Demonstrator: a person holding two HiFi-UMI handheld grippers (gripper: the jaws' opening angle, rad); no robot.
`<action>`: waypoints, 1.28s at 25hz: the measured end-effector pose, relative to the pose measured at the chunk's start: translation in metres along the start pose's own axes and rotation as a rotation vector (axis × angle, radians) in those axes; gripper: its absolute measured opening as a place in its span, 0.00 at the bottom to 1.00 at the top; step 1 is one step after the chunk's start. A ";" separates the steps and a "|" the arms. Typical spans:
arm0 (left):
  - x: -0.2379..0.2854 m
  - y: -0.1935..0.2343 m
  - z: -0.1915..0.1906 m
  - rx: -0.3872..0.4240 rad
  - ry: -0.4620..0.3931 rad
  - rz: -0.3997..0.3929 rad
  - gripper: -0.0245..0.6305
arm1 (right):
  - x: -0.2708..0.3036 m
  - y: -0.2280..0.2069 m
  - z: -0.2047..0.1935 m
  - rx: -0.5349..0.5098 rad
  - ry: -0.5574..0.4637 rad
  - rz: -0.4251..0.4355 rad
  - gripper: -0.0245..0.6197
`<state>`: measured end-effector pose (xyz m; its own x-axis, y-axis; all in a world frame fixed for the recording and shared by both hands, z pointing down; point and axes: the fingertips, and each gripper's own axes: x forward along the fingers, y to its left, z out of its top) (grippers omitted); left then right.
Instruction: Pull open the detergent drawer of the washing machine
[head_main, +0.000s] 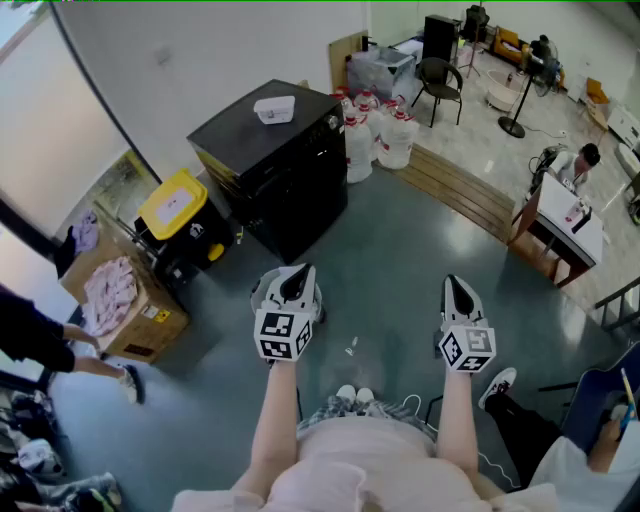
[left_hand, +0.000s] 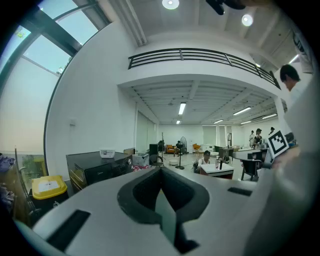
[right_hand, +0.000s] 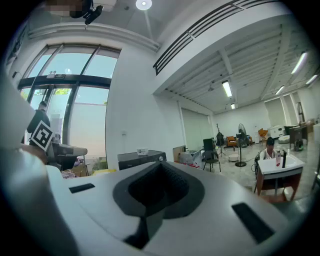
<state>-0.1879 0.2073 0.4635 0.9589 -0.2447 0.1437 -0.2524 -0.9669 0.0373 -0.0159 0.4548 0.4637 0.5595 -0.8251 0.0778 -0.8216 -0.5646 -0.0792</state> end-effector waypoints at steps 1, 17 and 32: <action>0.002 0.001 0.002 -0.001 -0.001 -0.002 0.08 | 0.002 0.001 0.001 -0.001 0.000 0.003 0.06; 0.016 -0.007 0.000 -0.005 0.000 -0.026 0.08 | 0.005 -0.006 -0.004 0.002 0.006 0.007 0.06; 0.020 -0.015 -0.006 -0.072 0.010 -0.084 0.14 | 0.013 -0.001 -0.004 0.060 0.014 0.069 0.13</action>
<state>-0.1657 0.2175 0.4714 0.9757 -0.1624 0.1469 -0.1806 -0.9762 0.1203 -0.0084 0.4445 0.4692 0.5000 -0.8620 0.0837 -0.8499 -0.5070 -0.1438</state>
